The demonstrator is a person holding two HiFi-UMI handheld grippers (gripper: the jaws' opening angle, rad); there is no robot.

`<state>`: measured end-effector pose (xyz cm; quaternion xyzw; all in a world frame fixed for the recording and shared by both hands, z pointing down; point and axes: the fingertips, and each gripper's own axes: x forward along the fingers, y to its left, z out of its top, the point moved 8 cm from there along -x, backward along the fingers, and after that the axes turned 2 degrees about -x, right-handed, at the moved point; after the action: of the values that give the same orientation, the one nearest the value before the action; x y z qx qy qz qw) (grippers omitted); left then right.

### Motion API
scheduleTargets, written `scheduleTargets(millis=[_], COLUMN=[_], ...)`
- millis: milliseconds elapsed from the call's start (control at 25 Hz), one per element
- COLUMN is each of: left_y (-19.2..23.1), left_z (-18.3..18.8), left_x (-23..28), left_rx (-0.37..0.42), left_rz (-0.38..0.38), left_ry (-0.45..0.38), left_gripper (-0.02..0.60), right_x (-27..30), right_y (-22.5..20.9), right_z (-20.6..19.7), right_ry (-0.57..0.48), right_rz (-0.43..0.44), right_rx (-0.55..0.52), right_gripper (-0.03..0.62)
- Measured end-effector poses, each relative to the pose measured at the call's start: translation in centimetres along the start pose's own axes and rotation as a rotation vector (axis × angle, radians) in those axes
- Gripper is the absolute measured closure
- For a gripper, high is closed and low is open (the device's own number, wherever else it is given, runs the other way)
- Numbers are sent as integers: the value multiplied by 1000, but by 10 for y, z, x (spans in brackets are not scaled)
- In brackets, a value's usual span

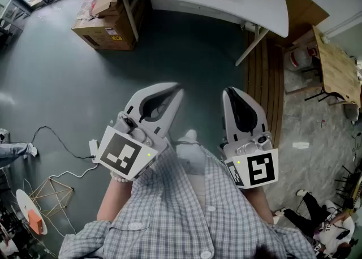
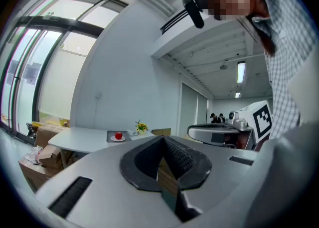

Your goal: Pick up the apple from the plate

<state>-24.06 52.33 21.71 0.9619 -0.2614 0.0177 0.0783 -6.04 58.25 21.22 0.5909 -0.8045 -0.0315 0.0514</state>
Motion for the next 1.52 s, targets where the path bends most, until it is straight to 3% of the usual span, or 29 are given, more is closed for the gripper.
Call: scheduleTargets(millis=[640, 960, 1520], left_y=[-8, -19, -5], left_z=[6, 9, 10], left_x=[38, 65, 100], left_rx=[-22, 6, 29], left_rz=[74, 87, 17], left_ry=[-23, -25, -13], left_gripper=[572, 573, 572], right_x=[-17, -27, -16], right_y=[-66, -101, -120], right_z=[-12, -17, -27], right_ry=[-2, -12, 9], right_rz=[-53, -79, -138], right_rx=[4, 2, 5], right_gripper=[562, 562, 562])
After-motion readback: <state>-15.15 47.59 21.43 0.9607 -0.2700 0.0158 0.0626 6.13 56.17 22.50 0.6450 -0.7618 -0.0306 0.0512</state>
